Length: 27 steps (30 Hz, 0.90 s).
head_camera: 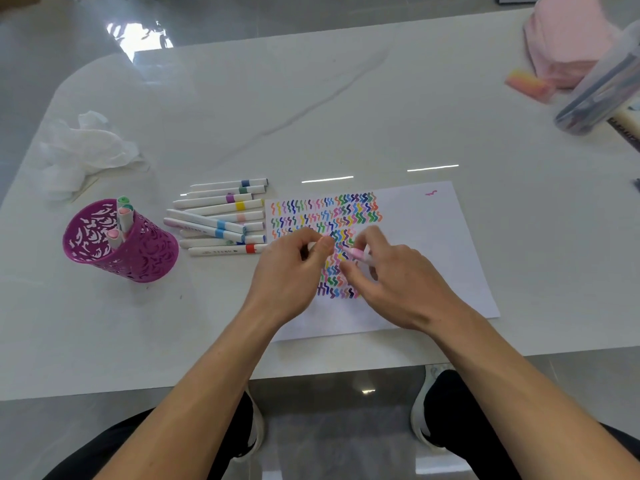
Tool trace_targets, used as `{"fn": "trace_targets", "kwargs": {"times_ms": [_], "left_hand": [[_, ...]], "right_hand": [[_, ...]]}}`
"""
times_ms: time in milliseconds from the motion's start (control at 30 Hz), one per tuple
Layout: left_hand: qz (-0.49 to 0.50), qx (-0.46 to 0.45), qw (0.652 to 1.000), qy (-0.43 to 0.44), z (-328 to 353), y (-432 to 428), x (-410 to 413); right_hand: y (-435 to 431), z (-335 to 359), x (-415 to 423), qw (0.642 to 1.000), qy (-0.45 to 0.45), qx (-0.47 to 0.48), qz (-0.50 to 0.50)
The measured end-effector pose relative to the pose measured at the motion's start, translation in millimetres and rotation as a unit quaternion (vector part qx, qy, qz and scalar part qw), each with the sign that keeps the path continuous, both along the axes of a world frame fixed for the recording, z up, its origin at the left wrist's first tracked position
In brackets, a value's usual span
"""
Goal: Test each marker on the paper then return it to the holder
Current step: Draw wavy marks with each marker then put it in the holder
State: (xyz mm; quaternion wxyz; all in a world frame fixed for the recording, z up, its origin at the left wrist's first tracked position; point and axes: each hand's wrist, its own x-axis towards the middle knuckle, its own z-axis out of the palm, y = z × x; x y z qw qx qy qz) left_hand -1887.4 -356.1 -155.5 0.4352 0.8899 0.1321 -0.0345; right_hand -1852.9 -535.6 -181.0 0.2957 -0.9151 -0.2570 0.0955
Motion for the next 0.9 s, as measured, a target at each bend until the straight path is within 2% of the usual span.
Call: {"fn": "trace_targets", "kwargs": {"times_ms": [100,200,300,367,533,900], "left_hand": [[0.025,0.026,0.999,-0.021,-2.7,3.2,0.5],[0.003,0.074,0.996,-0.053,-6.1,1.5,-0.8],[-0.038,0.122,0.991,-0.048,-10.9,-0.3,-2.8],[-0.061,0.142,0.987,-0.036,-14.7,-0.4,-3.9],[-0.086,0.166,0.982,-0.016,-19.1,1.8,-5.6],[-0.097,0.177,0.979,-0.005,-26.0,2.7,-8.4]], "right_hand": [[-5.0,1.5,6.9,0.993,0.063,0.087,-0.045],[-5.2,3.5,13.4,0.979,0.088,0.165,-0.084],[-3.9,5.5,18.8,0.927,0.191,0.293,-0.137],[-4.0,6.6,20.9,0.895,0.23,0.351,-0.153],[-6.5,-1.1,20.1,0.935,0.171,0.278,-0.139],[-5.7,-7.1,19.6,0.916,0.18,0.315,-0.17]]}}
